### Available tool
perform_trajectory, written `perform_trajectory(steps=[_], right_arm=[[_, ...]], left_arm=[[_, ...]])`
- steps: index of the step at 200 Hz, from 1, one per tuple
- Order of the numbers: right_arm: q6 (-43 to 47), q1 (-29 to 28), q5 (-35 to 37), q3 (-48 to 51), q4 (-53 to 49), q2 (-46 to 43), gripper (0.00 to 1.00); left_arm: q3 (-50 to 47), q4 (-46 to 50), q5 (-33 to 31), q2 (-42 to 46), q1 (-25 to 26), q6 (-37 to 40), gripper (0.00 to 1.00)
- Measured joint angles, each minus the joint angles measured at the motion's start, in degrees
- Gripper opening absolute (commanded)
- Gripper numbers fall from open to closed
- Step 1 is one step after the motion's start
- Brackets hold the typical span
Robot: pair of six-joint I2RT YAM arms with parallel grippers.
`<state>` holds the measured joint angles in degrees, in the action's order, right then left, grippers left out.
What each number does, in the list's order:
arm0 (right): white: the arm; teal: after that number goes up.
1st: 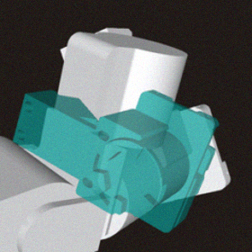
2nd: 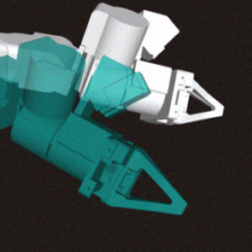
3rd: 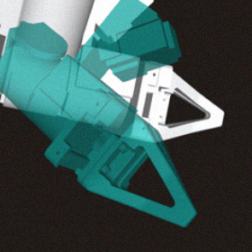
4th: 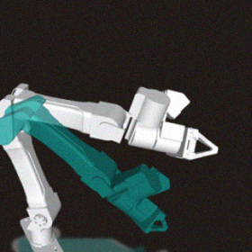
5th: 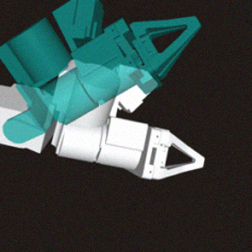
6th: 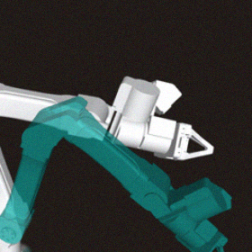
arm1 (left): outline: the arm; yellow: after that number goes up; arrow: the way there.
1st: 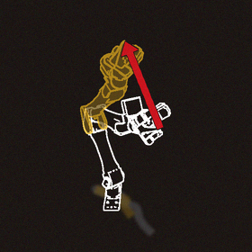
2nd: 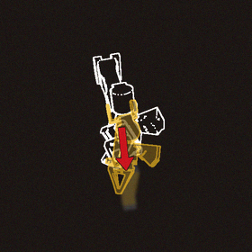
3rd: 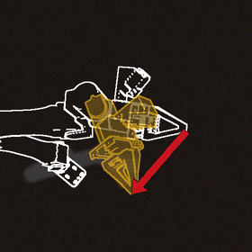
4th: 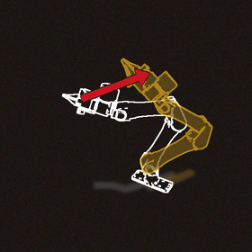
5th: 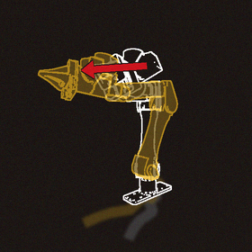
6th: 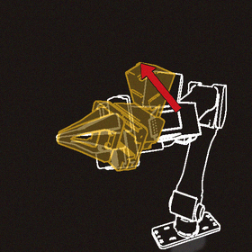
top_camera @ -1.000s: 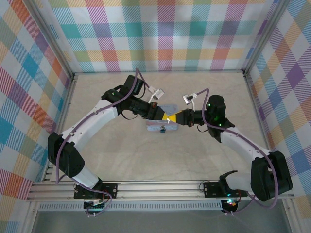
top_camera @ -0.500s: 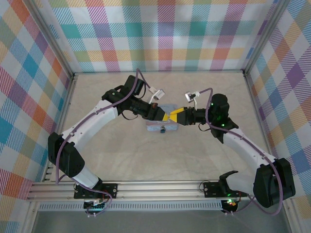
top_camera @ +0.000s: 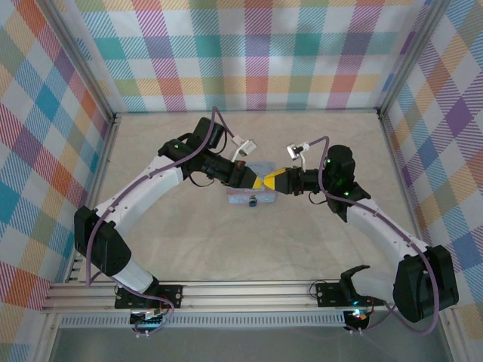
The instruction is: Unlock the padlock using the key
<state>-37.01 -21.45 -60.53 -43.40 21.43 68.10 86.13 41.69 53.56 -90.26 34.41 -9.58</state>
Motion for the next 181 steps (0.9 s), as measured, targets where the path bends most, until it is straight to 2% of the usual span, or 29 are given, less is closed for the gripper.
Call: perform_trajectory(steps=[19, 31, 44, 77, 96, 121, 140, 178, 181], right_arm=[[0.7, 0.0, 0.0, 0.0, -0.8, 0.0, 0.27], [1.0, 0.0, 0.0, 0.0, -1.4, 0.0, 0.35], [1.3, 0.0, -0.2, 0.0, -1.9, 0.0, 0.36], [1.9, 0.0, -0.2, 0.0, -2.3, 0.0, 0.26], [1.9, 0.0, -0.2, 0.0, -2.6, 0.0, 0.16], [1.9, 0.0, -0.1, 0.0, -2.8, 0.0, 0.14], [1.9, 0.1, -0.1, 0.0, -2.8, -0.1, 0.04], [2.0, 0.4, 0.0, 0.0, -3.2, -0.9, 0.00], [2.1, 0.4, 0.1, 0.0, -3.3, -1.0, 0.00]], left_arm=[[0.0, 0.0, 0.0, 0.0, 0.0, 0.0, 0.00], [0.0, 0.0, 0.0, 0.0, 0.0, 0.0, 0.00], [0.0, -0.2, -0.1, 0.0, 0.0, 0.0, 0.00], [-0.1, -1.3, 0.0, 0.0, 0.0, 0.0, 0.00], [-0.1, -1.4, 0.1, 0.3, 0.0, 0.0, 0.00], [-0.1, -1.4, 0.3, 0.8, 0.0, 0.0, 0.00], [-0.2, -1.4, 0.2, 0.9, 0.0, 0.0, 0.00], [-0.5, -1.8, 0.6, 1.2, 0.0, 0.0, 0.00], [-0.5, -1.8, 0.6, 1.3, 0.0, 0.0, 0.03]])
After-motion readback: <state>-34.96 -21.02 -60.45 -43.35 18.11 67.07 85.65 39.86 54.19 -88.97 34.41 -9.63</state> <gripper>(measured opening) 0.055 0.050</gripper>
